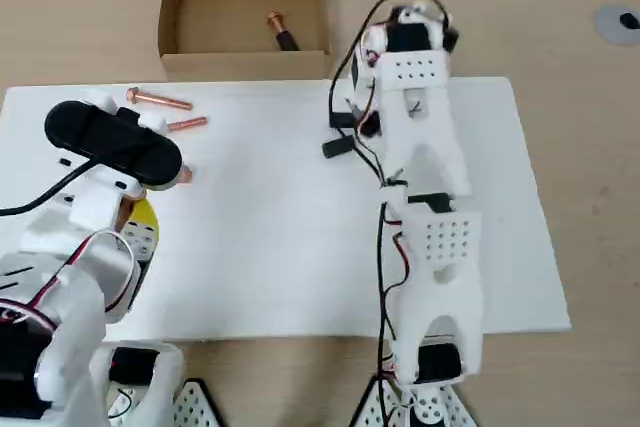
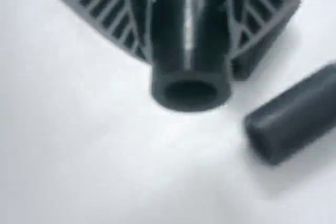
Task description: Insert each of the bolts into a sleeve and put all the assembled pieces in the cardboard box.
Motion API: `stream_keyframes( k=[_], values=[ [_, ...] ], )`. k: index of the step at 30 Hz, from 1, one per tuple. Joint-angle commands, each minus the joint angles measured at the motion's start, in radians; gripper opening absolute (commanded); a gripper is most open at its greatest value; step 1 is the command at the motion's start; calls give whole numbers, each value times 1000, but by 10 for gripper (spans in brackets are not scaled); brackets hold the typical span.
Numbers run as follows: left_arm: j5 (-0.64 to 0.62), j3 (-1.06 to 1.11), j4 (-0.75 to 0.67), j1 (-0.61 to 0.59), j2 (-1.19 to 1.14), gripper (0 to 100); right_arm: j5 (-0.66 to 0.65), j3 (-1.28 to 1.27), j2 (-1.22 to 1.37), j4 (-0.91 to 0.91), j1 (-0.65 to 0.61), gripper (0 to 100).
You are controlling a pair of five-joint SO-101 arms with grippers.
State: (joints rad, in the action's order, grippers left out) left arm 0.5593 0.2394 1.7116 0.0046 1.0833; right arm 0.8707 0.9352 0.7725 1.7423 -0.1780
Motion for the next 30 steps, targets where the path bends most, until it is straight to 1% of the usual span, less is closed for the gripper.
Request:
stream_keyframes(
  k=[1, 7, 10, 13, 17, 19, 21, 26, 28, 30],
  values=[
    [3, -12, 0, 3, 8, 6, -23, 119, -117, 44, 13, 10],
    [-18, -12, 2, 3, 8, 6, -124, 125, -248, 44, 7, 10],
    [-120, -14, -5, 3, 8, 7, -242, 128, -363, 44, 7, 10],
    [-235, -14, -46, 2, 10, 7, -359, 124, -516, 44, 7, 10],
    [-402, -5, -115, 2, 56, 6, -460, 71, -757, 46, -12, 10],
    [-474, -3, -132, 3, 85, 6, -488, -53, -895, 46, -36, 10],
    [-520, 18, -138, 3, 105, 6, -491, -269, -1038, 46, -68, 9],
    [-537, 155, -150, 3, 131, 6, -489, -872, -1359, 40, -130, 9],
    [-539, 206, -166, 3, 145, 6, -491, -1027, -1463, 26, -136, 9],
    [-555, 253, -213, 2, 165, 5, -512, -1132, -1564, -25, -137, 9]
  ],
)
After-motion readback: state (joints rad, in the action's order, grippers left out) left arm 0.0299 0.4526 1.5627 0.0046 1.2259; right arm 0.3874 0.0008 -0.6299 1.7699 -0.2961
